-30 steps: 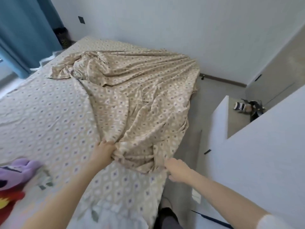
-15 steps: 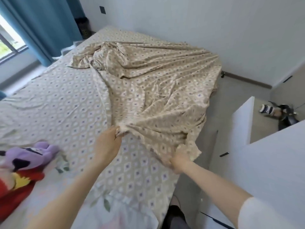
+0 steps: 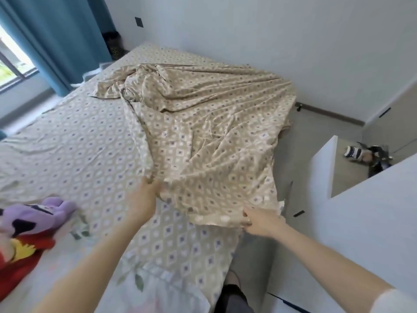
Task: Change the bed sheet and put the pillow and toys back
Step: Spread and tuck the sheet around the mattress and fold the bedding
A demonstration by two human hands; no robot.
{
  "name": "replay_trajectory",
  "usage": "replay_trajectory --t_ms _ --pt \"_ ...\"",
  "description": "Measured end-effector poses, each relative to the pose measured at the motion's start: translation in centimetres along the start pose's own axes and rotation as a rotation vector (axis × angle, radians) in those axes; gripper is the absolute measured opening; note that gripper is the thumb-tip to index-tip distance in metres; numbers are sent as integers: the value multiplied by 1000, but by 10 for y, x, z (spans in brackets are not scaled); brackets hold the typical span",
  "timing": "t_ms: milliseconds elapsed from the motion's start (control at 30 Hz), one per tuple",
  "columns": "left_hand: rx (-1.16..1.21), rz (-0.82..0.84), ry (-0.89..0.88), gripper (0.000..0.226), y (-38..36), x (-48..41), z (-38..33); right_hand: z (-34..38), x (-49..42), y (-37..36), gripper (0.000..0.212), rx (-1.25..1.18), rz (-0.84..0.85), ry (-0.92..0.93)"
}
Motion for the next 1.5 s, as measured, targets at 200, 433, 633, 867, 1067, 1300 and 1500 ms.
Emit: replay_trajectory --t_ms 200,433,633,867,1067,1300,1500 --pt "-411 116 -201 27 -23 4 -38 -28 13 7 24 75 150 -78" --pt "-540 152 -257 52 -30 13 -49 -34 29 5 33 -25 42 -51" --pt "-231 32 -148 65 -6 8 -26 -42 57 21 101 -53 89 -219" --pt "49 -190 -218 31 74 6 -55 -30 151 126 124 -1 130 -451" --pt "99 -235 -209 14 135 25 -72 -15 210 152 43 167 -319 -577" --pt "189 -379 -232 20 154 50 -78 -7 236 145 32 138 -431 -631" --pt "100 -253 -256 9 139 47 -64 -2 226 109 28 63 -635 -652"
Point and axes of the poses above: each hand's wrist, its own x-axis away from the middle knuckle, its own y-axis out of the back of the hand, z = x × y, the point moved 1 cm from there along -x, towards the middle knuckle, and after that the axes turned 8 degrees about z, right-handed, at the moved point
